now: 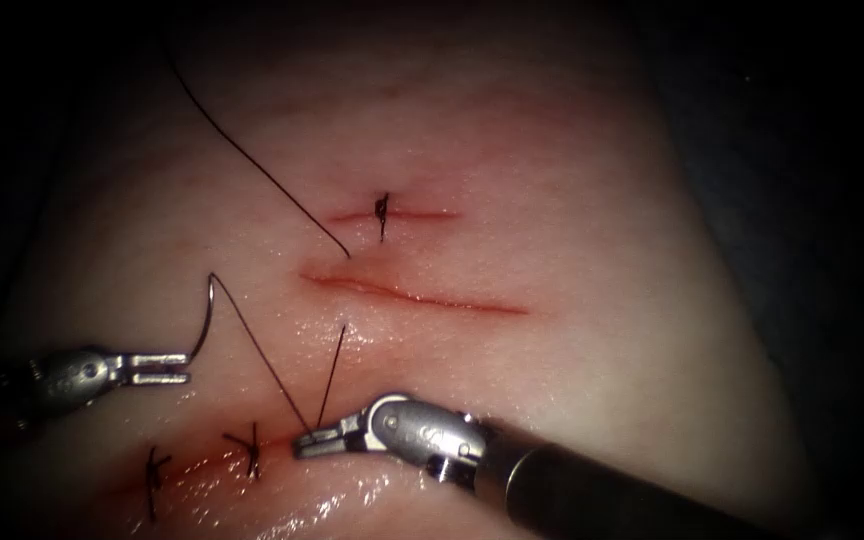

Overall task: Wound Closure
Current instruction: Use the right gripper to pull the suture through the wound until a short tail remains.

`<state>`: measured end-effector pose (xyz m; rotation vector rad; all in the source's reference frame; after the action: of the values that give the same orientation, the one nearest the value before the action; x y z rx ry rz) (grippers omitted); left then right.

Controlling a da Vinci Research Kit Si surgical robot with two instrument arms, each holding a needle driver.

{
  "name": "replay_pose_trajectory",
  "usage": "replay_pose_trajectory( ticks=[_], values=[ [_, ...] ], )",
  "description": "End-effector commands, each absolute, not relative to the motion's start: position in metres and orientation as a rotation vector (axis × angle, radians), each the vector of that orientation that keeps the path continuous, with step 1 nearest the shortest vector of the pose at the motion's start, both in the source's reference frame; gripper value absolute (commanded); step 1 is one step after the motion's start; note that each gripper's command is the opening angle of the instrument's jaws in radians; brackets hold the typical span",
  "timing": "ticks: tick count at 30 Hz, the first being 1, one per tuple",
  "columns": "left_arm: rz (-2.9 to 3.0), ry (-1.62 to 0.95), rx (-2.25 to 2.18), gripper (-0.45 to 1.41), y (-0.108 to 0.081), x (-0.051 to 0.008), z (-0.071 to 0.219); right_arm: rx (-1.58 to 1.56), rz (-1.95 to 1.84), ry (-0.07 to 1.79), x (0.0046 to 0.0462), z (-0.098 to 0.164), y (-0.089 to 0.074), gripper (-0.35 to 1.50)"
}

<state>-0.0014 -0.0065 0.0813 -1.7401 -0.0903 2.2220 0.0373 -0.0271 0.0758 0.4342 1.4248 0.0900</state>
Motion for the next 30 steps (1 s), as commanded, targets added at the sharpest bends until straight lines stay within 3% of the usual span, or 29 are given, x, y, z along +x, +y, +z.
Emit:
replay_pose_trajectory(
  ticks=[1,3,5,15,30],
  values=[
    [2.213,-0.092,-1.75,-0.45,-0.006,-0.0016,0.082,0.388,0.114,1.42,0.038,0.077,-0.026,0.68],
    [2.197,-0.078,-1.745,-0.45,-0.005,-0.0009,0.082,0.367,0.154,1.417,0.0375,0.078,-0.024,1.13],
    [2.19,-0.064,-1.727,-0.45,-0.005,0.0,0.082,0.362,0.172,1.409,0.0368,0.078,-0.023,1.2],
    [2.161,0.041,-1.622,-0.45,-0.001,0.0043,0.083,0.318,0.202,1.379,0.0342,0.083,-0.019,1.2],
    [2.148,0.086,-1.587,-0.45,0.0,0.0044,0.085,0.241,0.207,1.347,0.0361,0.09,-0.018,1.15]
  ],
)
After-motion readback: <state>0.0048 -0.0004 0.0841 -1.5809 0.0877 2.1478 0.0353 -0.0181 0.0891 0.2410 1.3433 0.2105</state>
